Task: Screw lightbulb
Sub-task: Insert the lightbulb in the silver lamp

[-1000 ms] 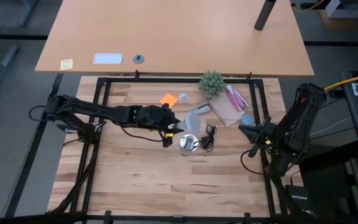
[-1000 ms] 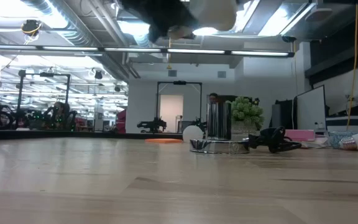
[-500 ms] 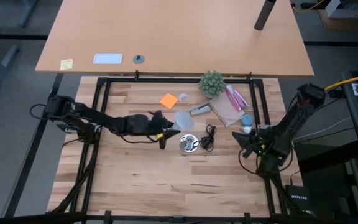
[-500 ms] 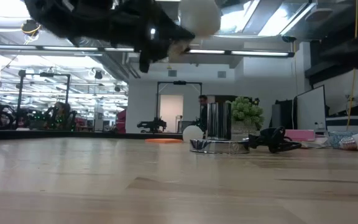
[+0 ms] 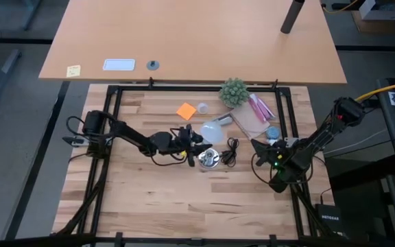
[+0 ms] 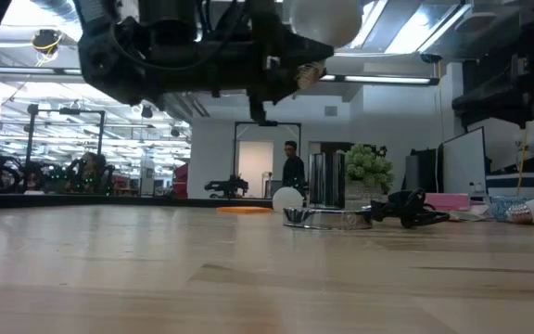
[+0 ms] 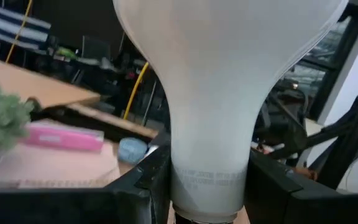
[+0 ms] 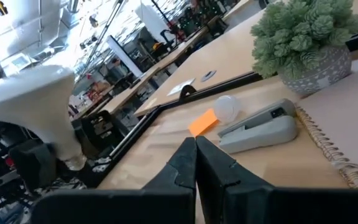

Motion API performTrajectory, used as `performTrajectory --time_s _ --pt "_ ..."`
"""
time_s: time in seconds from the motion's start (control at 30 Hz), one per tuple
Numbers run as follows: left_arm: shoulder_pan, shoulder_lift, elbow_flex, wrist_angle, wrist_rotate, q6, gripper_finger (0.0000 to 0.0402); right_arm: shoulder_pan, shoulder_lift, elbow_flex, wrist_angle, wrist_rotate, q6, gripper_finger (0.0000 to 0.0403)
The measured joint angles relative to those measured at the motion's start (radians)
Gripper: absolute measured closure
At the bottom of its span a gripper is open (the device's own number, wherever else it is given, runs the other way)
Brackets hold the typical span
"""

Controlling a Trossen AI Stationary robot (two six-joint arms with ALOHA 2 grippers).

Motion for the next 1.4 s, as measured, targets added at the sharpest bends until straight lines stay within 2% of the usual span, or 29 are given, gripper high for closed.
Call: performTrajectory --time_s 0.1,0.2,0.3,0.4,0.53,0.6,0.73,0.83,0.93,1.1,1.17,1.27,1.4 --pt "0.0 0.015 0.021 -0.013 0.006 0.016 0.0258 0.001 0.0 0.03 -0.012 -0.01 -0.012 0.0397" --pt "0.0 0.012 0.026 -0.004 0.006 0.043 0.0259 0.008 -0.017 0.087 -0.037 -0.027 -0.136 0.0397" --pt "0.0 0.011 0.027 0.016 0.006 0.057 0.0259 0.046 -0.065 0.178 -0.079 -0.052 -0.385 0.0397" --pt "0.0 0.011 0.027 0.013 0.006 0.056 0.0257 0.077 -0.105 0.281 -0.099 -0.096 -0.714 0.0397" --pt "-0.003 0.011 0.027 0.013 0.022 0.06 0.0257 0.085 -0.142 0.374 -0.08 -0.228 -1.055 0.0397" --pt "-0.003 0.011 0.027 0.012 0.048 0.06 0.0258 0.07 -0.147 0.376 -0.066 -0.291 -1.148 0.0397" --pt "-0.003 0.011 0.027 0.012 0.067 0.057 0.0258 0.018 -0.145 0.334 -0.027 -0.389 -1.172 0.0397" --pt "-0.003 0.011 0.026 0.012 0.07 0.057 0.0256 -0.024 -0.145 0.26 0.123 -0.453 -1.204 0.0397" --pt "-0.003 0.011 0.026 0.012 0.07 0.057 0.0255 -0.063 -0.145 0.164 0.366 -0.554 -1.308 0.0397" --pt "-0.003 0.01 0.026 0.014 0.07 0.071 0.0254 -0.152 -0.145 -0.017 0.88 -0.848 -1.542 0.0397" --pt "-0.003 0.009 0.026 0.016 0.071 0.073 0.0254 -0.195 -0.145 -0.078 1.041 -0.932 -1.613 0.0397" --pt "-0.003 0.009 0.026 0.017 0.071 0.073 0.0254 -0.27 -0.145 -0.151 1.175 -0.97 -1.64 0.0397" --pt "-0.003 0.009 0.026 0.02 0.071 0.075 0.0254 -0.375 -0.145 -0.187 1.223 -0.989 -1.567 0.0397"
